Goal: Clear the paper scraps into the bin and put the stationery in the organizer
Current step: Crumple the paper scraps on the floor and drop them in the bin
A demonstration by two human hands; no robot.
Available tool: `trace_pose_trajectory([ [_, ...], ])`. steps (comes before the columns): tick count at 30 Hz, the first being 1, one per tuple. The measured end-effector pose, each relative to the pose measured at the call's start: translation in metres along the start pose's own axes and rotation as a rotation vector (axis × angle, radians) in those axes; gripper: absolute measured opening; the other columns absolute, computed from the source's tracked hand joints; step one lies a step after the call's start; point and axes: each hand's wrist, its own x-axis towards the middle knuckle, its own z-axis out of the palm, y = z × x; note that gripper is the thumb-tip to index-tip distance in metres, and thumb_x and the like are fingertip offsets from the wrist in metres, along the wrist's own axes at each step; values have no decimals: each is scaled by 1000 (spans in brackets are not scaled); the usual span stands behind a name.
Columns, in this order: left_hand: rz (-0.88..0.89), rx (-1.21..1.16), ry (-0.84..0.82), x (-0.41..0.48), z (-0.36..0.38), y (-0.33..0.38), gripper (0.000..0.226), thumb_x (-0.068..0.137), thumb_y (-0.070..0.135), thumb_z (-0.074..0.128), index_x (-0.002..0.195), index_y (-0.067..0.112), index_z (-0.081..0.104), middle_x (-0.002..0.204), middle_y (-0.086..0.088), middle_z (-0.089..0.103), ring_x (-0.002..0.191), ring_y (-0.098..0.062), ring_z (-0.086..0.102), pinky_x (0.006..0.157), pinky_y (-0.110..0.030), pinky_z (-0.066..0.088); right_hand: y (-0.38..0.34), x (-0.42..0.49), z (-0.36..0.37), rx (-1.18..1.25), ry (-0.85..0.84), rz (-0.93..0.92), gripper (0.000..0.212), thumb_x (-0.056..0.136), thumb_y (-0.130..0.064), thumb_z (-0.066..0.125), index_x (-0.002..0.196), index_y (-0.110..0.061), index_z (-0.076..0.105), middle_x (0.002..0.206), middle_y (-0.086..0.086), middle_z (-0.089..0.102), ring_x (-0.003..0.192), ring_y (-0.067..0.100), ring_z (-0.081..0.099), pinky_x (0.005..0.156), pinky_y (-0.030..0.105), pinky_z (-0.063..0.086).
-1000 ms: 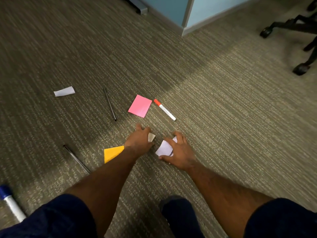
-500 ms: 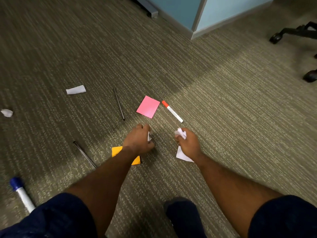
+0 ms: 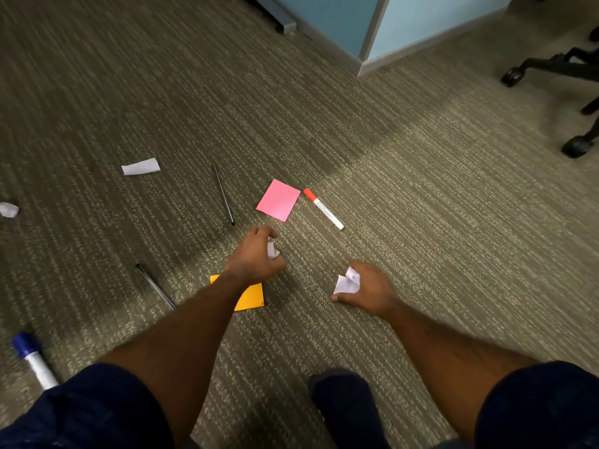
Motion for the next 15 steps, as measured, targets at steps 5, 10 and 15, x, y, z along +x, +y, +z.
trace_pose_trajectory([
  [5,-52,-178,48,1,-5,-1,50,74,25,72,120,15,54,106,-8,59,83,-21,56,70,-28,45,-5,9,-2,-76,-30,-4,85,56,-64,81,123,-17,59,128,6,61,110,23,55,90,32,43],
  [10,-134,-396,78,-2,-11,-3,39,77,22,73,112,20,57,103,-4,59,80,-17,57,62,-25,43,-26,19,-8,30,-67,9,38,70,-48,81,90,-23,61,92,1,56,83,16,53,69,27,38],
  [15,-205,-642,139,-6,-26,-9,27,83,18,70,107,22,61,108,-1,57,86,-13,54,62,-19,43,-83,36,-9,606,15,96,28,77,-21,80,72,-9,55,73,12,59,64,20,60,59,31,47],
])
